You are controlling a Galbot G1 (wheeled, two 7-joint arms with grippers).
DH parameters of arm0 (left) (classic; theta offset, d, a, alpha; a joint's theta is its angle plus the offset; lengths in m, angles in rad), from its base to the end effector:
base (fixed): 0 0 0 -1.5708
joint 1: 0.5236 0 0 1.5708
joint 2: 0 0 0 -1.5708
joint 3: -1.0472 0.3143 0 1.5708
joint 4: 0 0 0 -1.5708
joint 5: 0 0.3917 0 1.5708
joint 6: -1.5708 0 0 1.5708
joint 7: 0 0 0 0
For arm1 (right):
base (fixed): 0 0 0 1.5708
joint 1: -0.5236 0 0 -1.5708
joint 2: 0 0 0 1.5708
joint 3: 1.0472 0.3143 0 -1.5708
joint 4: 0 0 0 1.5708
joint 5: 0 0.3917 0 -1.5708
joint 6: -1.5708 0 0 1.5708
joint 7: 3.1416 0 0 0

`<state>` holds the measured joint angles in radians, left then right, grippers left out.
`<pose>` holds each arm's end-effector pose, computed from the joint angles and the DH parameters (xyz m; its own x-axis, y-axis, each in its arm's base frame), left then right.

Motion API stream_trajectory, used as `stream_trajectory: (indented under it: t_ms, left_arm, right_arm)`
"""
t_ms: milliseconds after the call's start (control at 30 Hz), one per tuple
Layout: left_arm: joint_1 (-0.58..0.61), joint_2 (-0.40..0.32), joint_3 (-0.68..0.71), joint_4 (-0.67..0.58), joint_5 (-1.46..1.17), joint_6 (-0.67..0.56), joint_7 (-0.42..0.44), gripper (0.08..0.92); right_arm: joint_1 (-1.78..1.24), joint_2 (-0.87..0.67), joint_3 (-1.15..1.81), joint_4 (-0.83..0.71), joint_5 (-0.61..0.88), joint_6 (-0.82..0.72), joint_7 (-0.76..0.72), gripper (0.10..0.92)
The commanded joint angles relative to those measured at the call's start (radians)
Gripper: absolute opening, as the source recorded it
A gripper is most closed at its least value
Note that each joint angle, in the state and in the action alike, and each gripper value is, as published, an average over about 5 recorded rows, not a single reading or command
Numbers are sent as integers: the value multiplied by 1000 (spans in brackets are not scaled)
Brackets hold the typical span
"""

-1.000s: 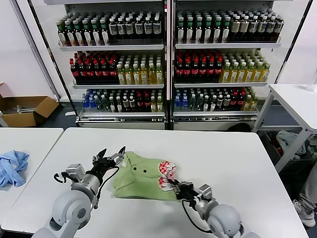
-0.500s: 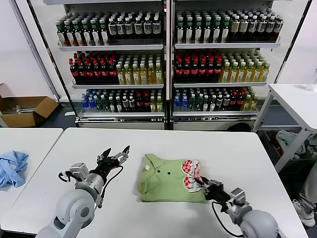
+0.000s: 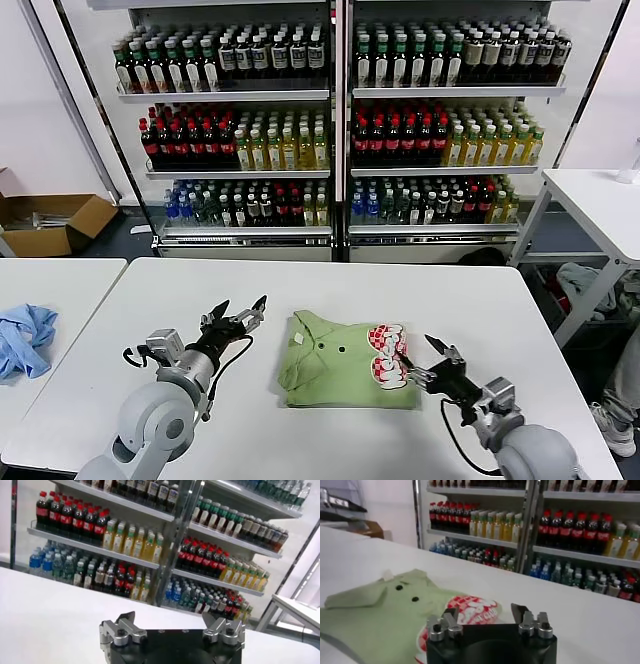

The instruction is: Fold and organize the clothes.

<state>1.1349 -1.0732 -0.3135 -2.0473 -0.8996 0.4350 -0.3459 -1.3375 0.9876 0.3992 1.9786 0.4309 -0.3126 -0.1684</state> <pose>0.3257 0.0005 -0.1822 -0.9291 0.2372 0.2838 0.1412 0.9367 -0.3204 0.2969 -0.0503 -0.2528 -0.8448 -0.4296 0.3189 -0.4609 0.8871 -0.0258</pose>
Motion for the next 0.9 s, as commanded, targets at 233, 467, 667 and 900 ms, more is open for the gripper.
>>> stream_trajectory:
  t_ms: [233, 467, 667, 900]
  left_arm:
    - [22, 47, -35, -13, -8, 0, 5, 823]
    - [9, 31, -23, -1, -8, -2, 7, 823]
    - [5, 34, -21, -3, -9, -1, 7, 823]
    - [0, 29, -18, 4, -9, -1, 10, 823]
  right_arm:
    - [210, 183, -273, -192, 8, -118, 166, 822]
    - [176, 140, -275, -155, 5, -254, 209, 823]
    - [194, 143, -238, -32, 41, -127, 199, 823]
    - [291, 192, -315, -98, 19, -68, 195, 823]
